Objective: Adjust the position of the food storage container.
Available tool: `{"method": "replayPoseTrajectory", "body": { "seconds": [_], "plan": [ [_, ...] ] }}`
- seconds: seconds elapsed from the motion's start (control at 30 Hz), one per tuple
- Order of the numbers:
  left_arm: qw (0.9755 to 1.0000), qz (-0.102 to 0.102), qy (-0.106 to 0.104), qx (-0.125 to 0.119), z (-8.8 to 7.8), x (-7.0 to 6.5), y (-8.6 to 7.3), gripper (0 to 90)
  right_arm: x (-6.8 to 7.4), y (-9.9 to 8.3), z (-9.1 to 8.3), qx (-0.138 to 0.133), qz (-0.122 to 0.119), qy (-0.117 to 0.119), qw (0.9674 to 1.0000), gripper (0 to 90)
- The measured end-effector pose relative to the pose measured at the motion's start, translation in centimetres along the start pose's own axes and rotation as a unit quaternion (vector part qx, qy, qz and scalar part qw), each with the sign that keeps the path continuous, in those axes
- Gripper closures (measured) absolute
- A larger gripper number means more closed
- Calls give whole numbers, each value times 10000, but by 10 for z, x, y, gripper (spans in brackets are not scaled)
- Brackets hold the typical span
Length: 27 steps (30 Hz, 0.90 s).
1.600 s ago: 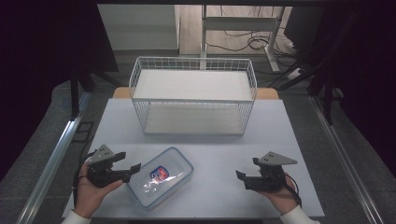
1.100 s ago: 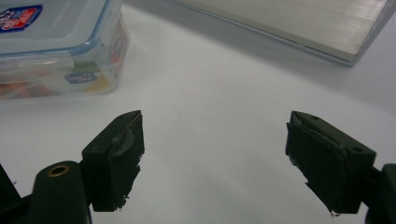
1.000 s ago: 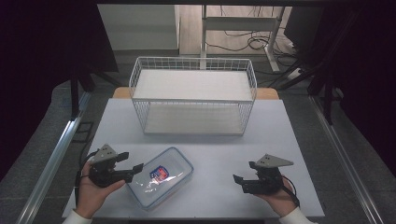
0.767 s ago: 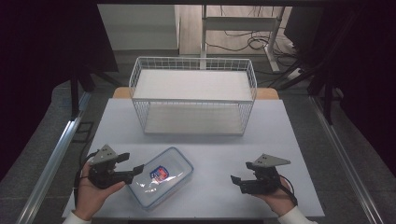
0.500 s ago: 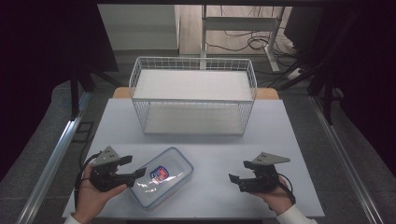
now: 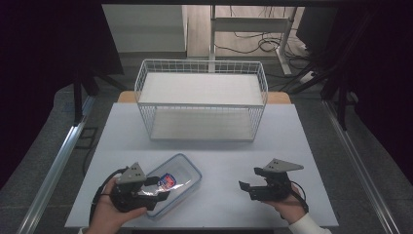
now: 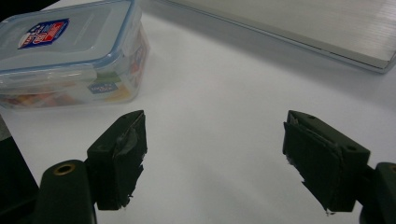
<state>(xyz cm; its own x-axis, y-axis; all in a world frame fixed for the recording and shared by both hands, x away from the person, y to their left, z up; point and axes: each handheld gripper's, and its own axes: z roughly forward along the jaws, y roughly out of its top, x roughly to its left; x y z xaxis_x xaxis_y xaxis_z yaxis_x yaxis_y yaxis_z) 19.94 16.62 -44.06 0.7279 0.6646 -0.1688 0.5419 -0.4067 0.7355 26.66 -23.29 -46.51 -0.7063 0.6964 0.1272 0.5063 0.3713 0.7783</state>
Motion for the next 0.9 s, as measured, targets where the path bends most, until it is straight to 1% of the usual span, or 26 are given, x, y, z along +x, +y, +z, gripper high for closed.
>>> {"method": "replayPoseTrajectory", "body": {
  "seconds": [0.03,0.07,0.1,0.13,0.2,0.23,0.27,0.3,0.33,0.37,0.4,0.43,0.47,0.5,0.53,0.57,0.6,0.7,0.73,0.77,0.8,0.83,0.87,0.9],
  "plan": [
    [10000,37,-23,36,1,-3,0,434,0,0,0,7,-4,-2,10000,222],
    [9995,203,-119,196,6,-8,1,519,0,0,1,0,-4,19,10000,222],
    [9995,203,-119,196,6,-8,1,560,0,0,1,0,-4,19,10000,222],
    [9987,276,-158,389,11,-11,0,619,0,0,1,2,-12,25,10000,222],
    [9977,332,-250,541,16,-13,-1,719,0,-1,2,11,-18,28,10000,222],
    [9977,332,-250,541,16,-13,-1,775,0,-1,2,11,-18,28,10000,222],
    [9964,370,-347,674,20,-16,-2,818,0,-1,2,22,-36,19,10000,222],
    [9960,401,-392,702,22,-17,-2,843,0,-1,2,24,-37,14,10000,222],
    [9960,401,-392,702,22,-17,-2,862,1,-1,2,27,-18,8,10000,222],
    [9947,459,-499,776,24,-20,-3,876,0,-1,2,26,5,4,10000,223],
    [9942,486,-526,806,25,-22,-4,889,0,-1,1,14,52,42,10000,223],
    [9942,486,-526,806,25,-22,-4,896,0,-1,1,14,52,42,10000,223],
    [9931,519,-544,902,28,-24,-6,898,0,0,0,-27,179,164,9997,223],
    [9931,519,-544,902,28,-24,-6,898,0,0,0,-27,179,164,9997,223],
    [9914,556,-534,1054,33,-27,-10,898,1,0,1,-28,151,155,9998,223],
    [9914,556,-534,1054,33,-27,-10,899,1,0,1,-28,151,155,9998,223],
    [9896,616,-457,1220,37,-28,-14,899,1,0,1,-18,147,162,9998,222],
    [9872,629,-371,1415,42,-29,-19,900,0,-1,1,-14,142,143,9998,223],
    [9872,629,-371,1415,42,-29,-19,900,0,-1,1,-14,142,143,9998,223],
    [9868,622,-394,1440,43,-29,-20,900,0,-1,1,-15,150,138,9998,223],
    [9857,644,-372,1511,45,-30,-21,900,-1,0,1,-22,171,128,9998,223],
    [9857,644,-372,1511,45,-30,-21,900,-1,0,1,-22,171,128,9998,223],
    [9837,686,-367,1620,48,-30,-22,900,-1,-1,1,-15,193,96,9998,223],
    [9835,674,-372,1636,49,-31,-23,900,-2,-1,1,-13,200,89,9998,223]
  ]
}}
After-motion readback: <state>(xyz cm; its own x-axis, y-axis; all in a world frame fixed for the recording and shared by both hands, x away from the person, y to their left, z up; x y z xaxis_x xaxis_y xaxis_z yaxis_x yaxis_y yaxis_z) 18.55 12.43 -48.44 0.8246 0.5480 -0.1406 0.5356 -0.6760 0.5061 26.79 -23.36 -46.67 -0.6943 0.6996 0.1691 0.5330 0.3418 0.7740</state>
